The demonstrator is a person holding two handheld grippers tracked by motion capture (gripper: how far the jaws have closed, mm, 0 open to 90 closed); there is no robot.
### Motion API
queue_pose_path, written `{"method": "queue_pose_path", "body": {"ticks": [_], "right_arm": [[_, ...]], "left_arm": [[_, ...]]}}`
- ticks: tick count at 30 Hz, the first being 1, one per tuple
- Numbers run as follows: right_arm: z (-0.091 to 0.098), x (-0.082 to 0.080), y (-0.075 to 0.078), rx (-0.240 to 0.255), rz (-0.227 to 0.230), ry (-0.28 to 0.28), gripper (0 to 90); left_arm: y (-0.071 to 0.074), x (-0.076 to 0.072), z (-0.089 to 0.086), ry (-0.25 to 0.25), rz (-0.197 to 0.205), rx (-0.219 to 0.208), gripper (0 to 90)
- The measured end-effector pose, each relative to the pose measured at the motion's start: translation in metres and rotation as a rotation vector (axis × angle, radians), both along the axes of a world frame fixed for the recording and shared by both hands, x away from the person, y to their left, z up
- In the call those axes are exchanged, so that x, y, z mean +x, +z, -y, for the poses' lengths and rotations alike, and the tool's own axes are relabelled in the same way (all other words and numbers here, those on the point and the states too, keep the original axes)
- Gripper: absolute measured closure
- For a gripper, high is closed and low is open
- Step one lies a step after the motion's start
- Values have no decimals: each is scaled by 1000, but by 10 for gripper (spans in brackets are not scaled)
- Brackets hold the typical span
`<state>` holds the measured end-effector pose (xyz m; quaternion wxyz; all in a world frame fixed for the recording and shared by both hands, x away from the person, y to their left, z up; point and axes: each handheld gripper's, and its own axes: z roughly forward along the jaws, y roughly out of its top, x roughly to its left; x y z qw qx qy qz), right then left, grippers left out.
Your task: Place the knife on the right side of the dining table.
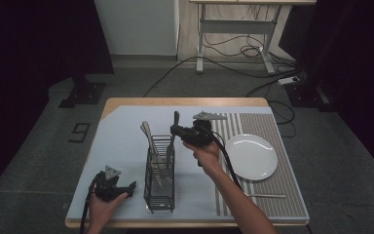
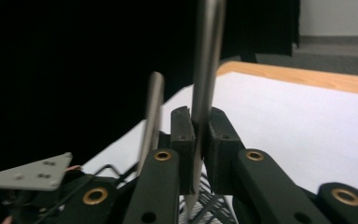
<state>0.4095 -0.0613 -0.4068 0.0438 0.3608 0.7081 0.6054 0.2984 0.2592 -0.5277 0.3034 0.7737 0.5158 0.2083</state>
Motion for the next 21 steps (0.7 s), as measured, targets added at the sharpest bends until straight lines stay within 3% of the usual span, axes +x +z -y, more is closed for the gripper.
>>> {"method": "queue_pose_path", "body": {"ticks": [2, 3, 5, 9, 18, 19, 21], "right_arm": [[1, -2, 1, 0, 12, 0, 834], [3, -8, 5, -15, 47, -6, 835], [7, -13, 9, -7, 72, -7, 835], [23, -24, 22, 55, 117, -21, 836], [53, -43, 40, 166, 167, -55, 836], [63, -47, 45, 197, 181, -66, 837], [66, -49, 47, 207, 185, -67, 837]], "left_arm": [[0, 0, 0, 1, -1, -1, 89], [0, 0, 0, 0, 0, 0, 89], [0, 0, 0, 1, 2, -1, 89], [0, 0, 0, 1, 2, 0, 89], [0, 0, 0, 1, 1, 0, 90], [0, 0, 0, 1, 1, 0, 89], [0, 0, 0, 1, 1, 0, 90]]}}
